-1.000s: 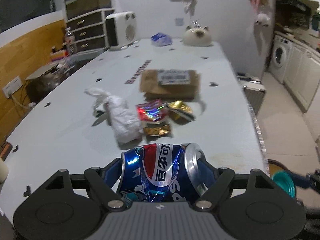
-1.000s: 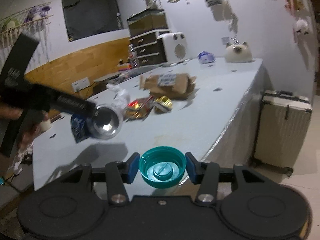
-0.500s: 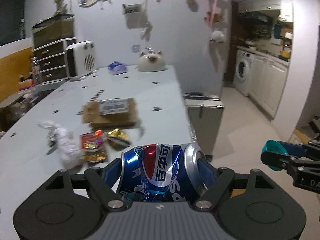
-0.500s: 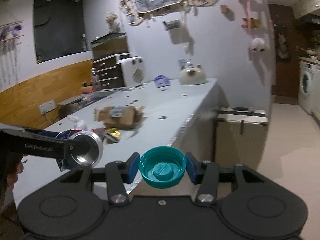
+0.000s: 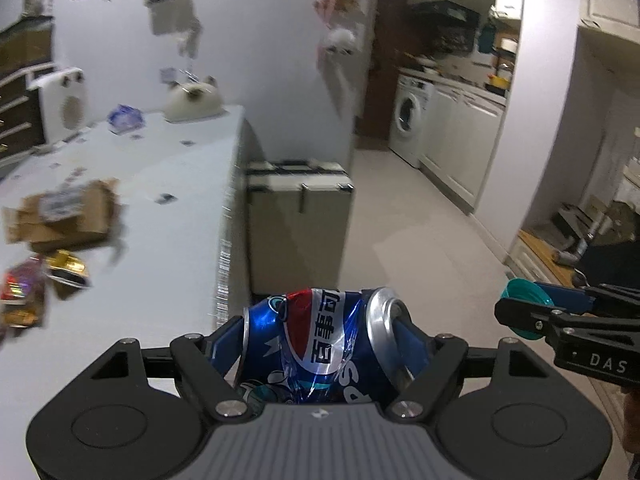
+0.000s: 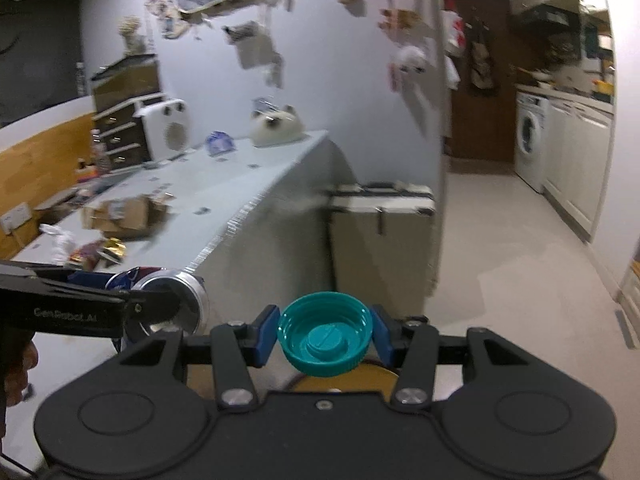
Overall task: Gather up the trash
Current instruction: 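Carry the Pepsi can and teal cap with both tools over the wastebasket, then open the left tool to drop the can while the right tool releases the cap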
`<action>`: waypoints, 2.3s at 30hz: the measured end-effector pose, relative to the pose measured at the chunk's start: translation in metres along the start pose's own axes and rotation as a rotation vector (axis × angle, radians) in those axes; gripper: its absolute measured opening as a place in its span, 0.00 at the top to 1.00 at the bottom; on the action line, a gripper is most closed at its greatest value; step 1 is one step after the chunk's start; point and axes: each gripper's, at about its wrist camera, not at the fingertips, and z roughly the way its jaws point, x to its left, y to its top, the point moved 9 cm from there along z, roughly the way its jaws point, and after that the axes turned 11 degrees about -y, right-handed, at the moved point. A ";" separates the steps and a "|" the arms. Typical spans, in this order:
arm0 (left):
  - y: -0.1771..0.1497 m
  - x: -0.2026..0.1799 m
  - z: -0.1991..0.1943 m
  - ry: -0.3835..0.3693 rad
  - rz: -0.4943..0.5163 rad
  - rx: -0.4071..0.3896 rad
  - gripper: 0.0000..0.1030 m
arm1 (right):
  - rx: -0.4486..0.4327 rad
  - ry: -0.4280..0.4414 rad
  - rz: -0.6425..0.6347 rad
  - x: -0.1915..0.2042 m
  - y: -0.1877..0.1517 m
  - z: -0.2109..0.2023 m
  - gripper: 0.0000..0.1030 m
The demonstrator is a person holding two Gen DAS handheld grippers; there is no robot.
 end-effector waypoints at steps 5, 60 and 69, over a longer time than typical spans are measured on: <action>-0.009 -0.013 0.038 -0.050 -0.014 0.075 0.23 | 0.061 -0.048 0.039 -0.029 -0.018 0.017 0.51; -0.145 0.000 0.258 -0.084 0.128 0.770 0.00 | 0.595 -0.040 0.289 -0.040 -0.146 0.235 0.45; -0.147 0.001 0.254 -0.070 0.134 0.776 0.00 | 0.589 -0.053 0.255 -0.041 -0.148 0.226 0.28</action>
